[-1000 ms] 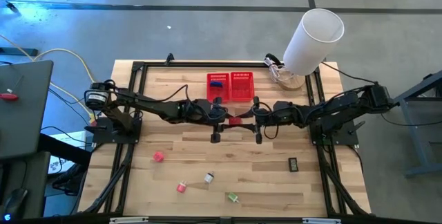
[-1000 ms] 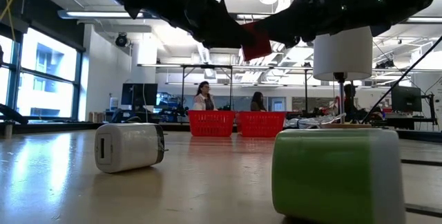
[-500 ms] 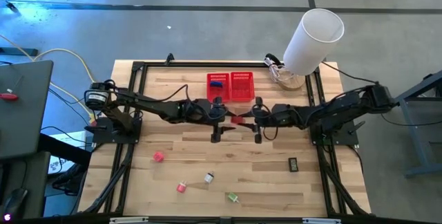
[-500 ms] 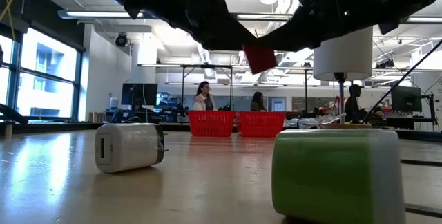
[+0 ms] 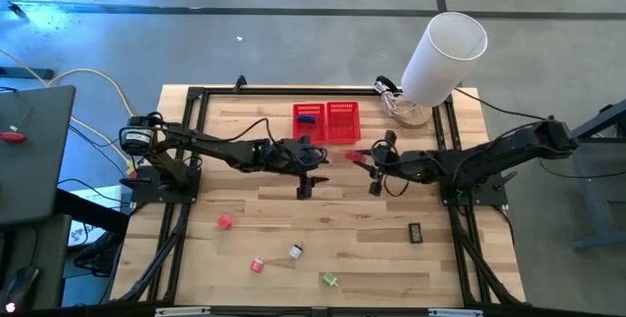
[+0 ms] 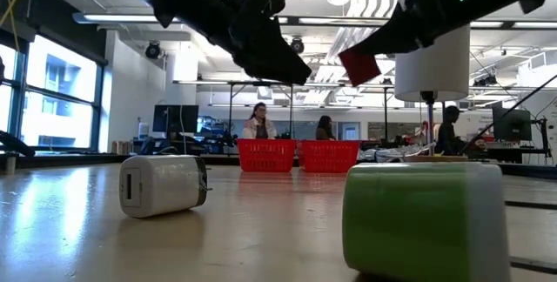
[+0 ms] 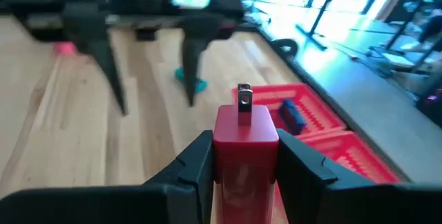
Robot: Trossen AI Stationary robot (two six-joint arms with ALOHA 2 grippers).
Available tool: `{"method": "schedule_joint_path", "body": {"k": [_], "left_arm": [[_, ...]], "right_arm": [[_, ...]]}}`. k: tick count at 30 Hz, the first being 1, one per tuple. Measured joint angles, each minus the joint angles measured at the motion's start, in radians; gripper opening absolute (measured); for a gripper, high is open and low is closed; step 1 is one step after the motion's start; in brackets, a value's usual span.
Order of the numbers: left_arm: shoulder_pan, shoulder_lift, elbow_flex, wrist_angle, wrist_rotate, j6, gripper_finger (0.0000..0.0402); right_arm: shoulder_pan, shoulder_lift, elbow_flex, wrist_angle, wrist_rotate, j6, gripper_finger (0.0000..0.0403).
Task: Pick & Place Office items
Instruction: Put the red charger adapter into the right red bin
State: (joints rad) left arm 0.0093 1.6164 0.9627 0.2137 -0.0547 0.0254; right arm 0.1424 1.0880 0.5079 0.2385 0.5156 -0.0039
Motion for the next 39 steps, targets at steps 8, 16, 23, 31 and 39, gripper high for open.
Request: {"method": "schedule_joint_path", "body": {"k": [8, 16, 23, 31, 39], "left_arm": [[0.000, -0.001, 0.000, -0.036, 0.000, -0.007, 0.0246], [0.000, -0.001, 0.000, -0.036, 0.000, -0.007, 0.0246], [0.014, -0.001, 0.000, -0.053, 0.003, -0.024, 0.0246], [0.043, -0.001, 0.000, -0.064, 0.003, -0.026, 0.0246], [0.054, -0.001, 0.000, -0.080, 0.000, -0.026, 0.0246]], "right_arm": [[-0.002, -0.141, 0.000, -0.065, 0.133, -0.059, 0.0110], [-0.163, -0.206, 0.000, 0.009, -0.041, -0.164, 0.0110], [-0.387, -0.174, 0.000, 0.121, -0.379, -0.150, 0.0110], [-0.543, -0.029, 0.084, 0.235, -0.586, -0.123, 0.0110], [-0.582, 0.202, 0.163, 0.232, -0.487, -0.098, 0.0110]]}}
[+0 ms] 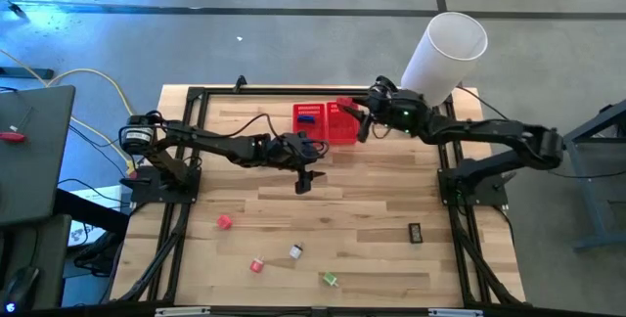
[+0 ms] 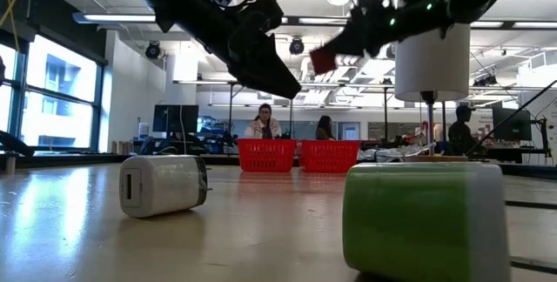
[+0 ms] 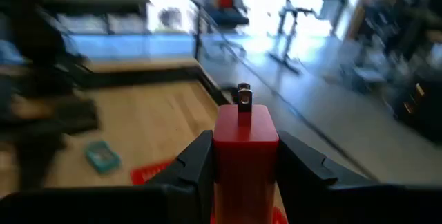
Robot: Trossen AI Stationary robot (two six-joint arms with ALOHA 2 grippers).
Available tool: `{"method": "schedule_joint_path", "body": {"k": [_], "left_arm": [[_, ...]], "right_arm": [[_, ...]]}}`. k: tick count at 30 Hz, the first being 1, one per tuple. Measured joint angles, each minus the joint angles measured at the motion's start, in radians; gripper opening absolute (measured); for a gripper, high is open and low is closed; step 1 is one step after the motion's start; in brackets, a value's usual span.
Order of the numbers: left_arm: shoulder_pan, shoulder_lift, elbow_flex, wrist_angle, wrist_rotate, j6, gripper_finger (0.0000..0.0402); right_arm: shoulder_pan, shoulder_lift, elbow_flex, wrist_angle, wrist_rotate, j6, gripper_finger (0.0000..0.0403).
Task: Pick & Place Office items
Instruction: Put the red charger adapter into the right red bin
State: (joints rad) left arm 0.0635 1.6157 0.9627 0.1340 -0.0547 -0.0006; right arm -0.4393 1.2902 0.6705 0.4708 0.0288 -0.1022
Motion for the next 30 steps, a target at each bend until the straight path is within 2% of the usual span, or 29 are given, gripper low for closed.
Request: {"method": "schedule_joint_path", "body": {"k": [10, 16, 26, 30], "left_arm": [[0.000, 0.000, 0.000, -0.023, 0.000, 0.000, 0.0246], [0.000, 0.000, 0.000, -0.041, 0.000, 0.000, 0.0246], [0.000, 0.000, 0.000, -0.054, 0.001, -0.015, 0.0246], [-0.001, 0.000, -0.001, -0.071, 0.002, -0.019, 0.0246]], "right_arm": [[-0.012, 0.209, 0.000, 0.108, 0.039, 0.139, 0.0110], [0.032, 0.318, 0.000, 0.172, 0.232, 0.185, 0.0110], [0.129, 0.495, 0.001, 0.414, 0.532, 0.167, 0.0110], [0.146, 0.535, 0.000, 0.449, 0.596, 0.165, 0.0110]]}}
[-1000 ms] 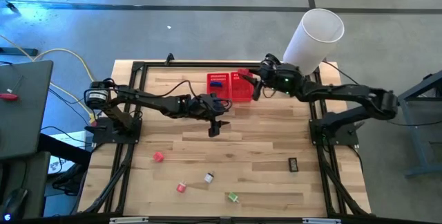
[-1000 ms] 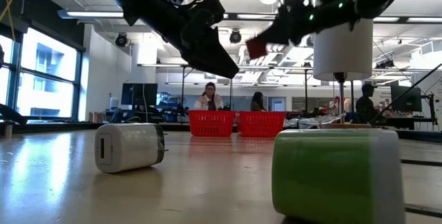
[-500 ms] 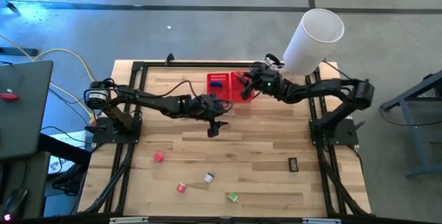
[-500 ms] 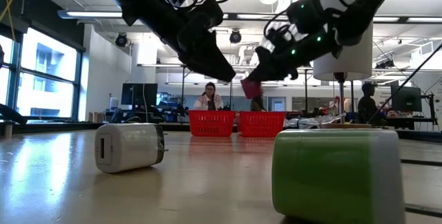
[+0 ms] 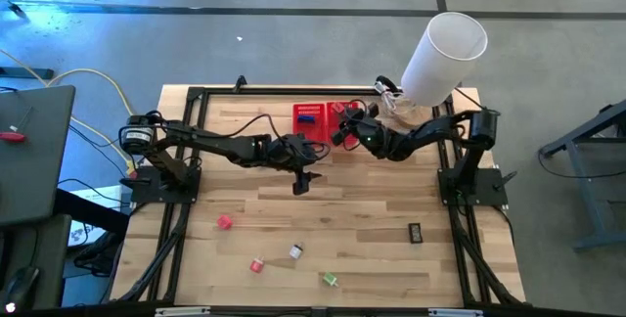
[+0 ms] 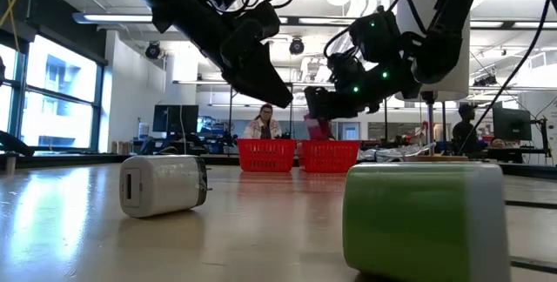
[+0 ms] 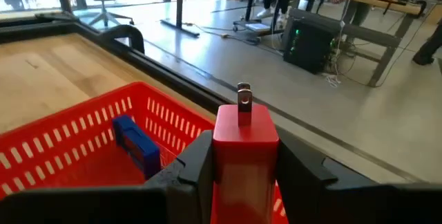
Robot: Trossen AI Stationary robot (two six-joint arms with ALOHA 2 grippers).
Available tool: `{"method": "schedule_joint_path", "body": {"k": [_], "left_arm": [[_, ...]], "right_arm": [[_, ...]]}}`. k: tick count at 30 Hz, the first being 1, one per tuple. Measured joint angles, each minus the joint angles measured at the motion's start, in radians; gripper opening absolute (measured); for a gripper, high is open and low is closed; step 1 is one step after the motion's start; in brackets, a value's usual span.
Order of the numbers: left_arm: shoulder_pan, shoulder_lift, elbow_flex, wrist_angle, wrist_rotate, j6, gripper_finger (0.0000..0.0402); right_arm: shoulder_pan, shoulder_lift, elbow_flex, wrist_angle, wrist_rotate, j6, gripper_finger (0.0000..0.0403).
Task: Pick & Place Office items
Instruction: Put the red charger adapter into the right red bin
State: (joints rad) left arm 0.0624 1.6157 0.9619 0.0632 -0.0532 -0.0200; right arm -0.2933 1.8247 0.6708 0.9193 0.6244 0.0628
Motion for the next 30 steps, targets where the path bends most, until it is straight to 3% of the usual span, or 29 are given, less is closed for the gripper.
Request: {"method": "schedule_joint_path", "body": {"k": [14, 23, 30], "left_arm": [[-0.018, 0.000, 0.000, -0.034, 0.001, -0.033, 0.0246], [-0.049, 0.000, 0.000, -0.044, 0.001, -0.033, 0.0246], [-0.053, 0.000, 0.000, -0.045, -0.002, -0.033, 0.0246]], "right_arm": [[0.011, 0.046, 0.001, 0.027, 0.033, 0.109, 0.0110], [0.013, 0.145, 0.000, 0.177, 0.058, 0.058, 0.0110], [-0.006, 0.146, 0.000, 0.170, 0.050, 0.041, 0.0110]]}}
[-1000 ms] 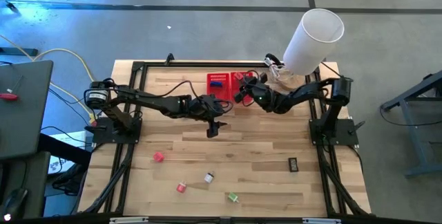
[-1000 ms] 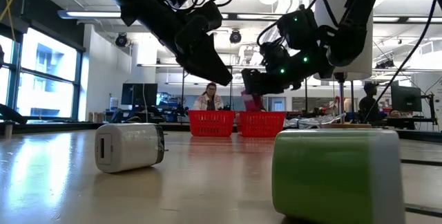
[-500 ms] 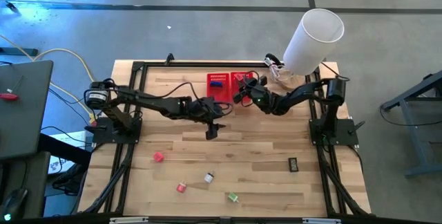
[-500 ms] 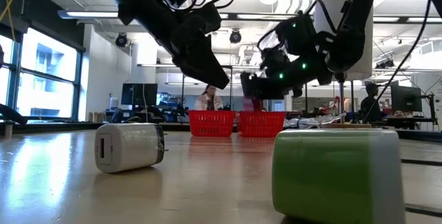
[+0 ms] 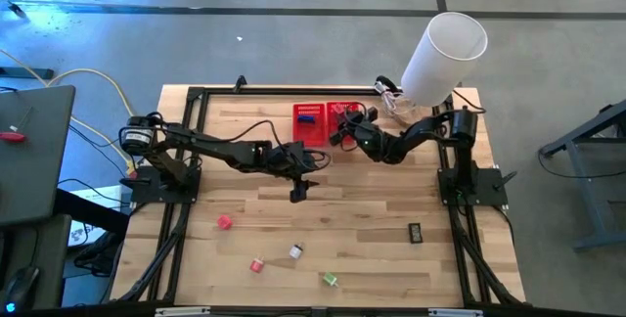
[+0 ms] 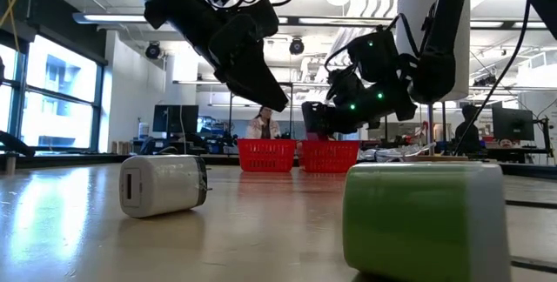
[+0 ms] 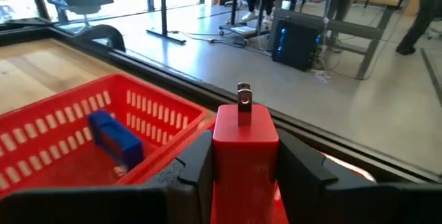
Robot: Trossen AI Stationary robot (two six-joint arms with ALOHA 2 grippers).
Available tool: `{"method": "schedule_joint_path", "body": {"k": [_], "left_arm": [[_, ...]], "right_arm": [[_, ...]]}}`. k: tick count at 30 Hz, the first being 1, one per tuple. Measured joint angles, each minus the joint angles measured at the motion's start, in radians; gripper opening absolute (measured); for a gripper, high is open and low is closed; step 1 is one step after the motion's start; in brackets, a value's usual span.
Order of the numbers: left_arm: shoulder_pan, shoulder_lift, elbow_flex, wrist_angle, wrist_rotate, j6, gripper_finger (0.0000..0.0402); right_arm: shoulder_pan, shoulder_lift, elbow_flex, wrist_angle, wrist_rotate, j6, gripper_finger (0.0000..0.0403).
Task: Pick & Place Office items
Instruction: Put the red charger adapter into the right red bin
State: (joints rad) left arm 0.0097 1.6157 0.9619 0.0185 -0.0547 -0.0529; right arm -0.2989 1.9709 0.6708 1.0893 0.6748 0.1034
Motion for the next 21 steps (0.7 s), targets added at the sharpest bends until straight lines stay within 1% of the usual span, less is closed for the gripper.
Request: {"method": "schedule_joint_path", "body": {"k": [15, 19, 21], "left_arm": [[0.000, 0.000, 0.000, 0.012, 0.000, 0.000, 0.0246], [0.000, 0.000, 0.000, 0.013, 0.001, 0.000, 0.0246], [0.000, 0.000, 0.000, 0.013, 0.001, 0.000, 0.0246]], "right_arm": [[-0.013, 0.000, 0.000, -0.041, -0.027, 0.023, 0.0112], [-0.025, 0.000, 0.000, -0.051, -0.079, 0.037, 0.0118], [-0.027, 0.000, 0.000, -0.079, -0.077, 0.062, 0.0124]]}}
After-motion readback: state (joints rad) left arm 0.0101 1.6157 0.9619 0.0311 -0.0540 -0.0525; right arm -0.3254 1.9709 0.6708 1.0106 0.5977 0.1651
